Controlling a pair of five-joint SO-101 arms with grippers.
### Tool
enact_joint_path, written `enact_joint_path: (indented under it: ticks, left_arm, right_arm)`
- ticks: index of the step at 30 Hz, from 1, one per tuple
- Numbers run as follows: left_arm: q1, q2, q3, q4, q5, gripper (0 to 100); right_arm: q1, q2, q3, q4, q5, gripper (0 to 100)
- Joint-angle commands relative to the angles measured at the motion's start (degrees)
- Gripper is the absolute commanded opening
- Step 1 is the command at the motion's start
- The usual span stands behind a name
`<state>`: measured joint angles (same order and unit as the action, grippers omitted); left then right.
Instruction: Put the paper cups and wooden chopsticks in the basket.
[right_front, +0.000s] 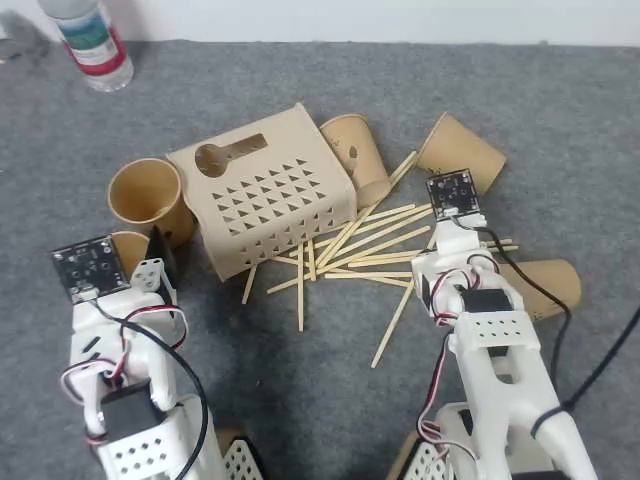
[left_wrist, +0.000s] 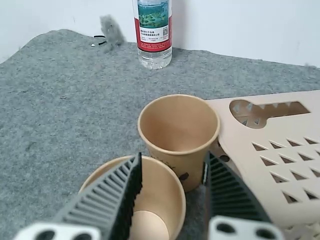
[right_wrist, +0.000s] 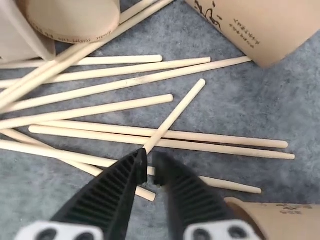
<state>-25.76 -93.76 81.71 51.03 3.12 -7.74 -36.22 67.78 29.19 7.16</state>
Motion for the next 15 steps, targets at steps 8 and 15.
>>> enact_joint_path:
  ticks: [8,15]
  left_arm:
    - [0.44,-0.62,-0.40,-1.05,0.53,20]
    - [0.44,-0.62,-0.40,-1.05,0.53,20]
  right_arm:
    - [0.13,-1.89,-0.79,-0.92,-1.76,35.7]
    - [-0.04,-1.89,-0.70,-0.48,3.60,1.6]
